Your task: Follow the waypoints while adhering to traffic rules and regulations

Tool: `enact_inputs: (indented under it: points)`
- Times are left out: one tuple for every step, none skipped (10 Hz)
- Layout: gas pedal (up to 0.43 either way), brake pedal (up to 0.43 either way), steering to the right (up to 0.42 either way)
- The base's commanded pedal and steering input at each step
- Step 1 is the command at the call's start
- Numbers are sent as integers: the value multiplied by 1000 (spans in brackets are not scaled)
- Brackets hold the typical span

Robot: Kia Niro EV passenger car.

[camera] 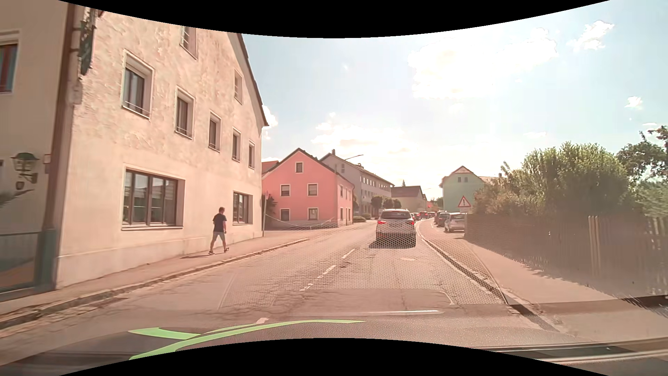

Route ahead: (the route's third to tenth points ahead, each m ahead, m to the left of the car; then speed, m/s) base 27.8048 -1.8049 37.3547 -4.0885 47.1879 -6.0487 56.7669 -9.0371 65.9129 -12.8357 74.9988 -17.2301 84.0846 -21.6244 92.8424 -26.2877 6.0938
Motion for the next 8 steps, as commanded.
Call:
enact_inputs:
  points:
    - [260,0,163]
    - [260,0,157]
    - [260,0,148]
    - [240,0,133]
    - [240,0,114]
    - [220,0,94]
    - [209,0,79]
    - [197,0,68]
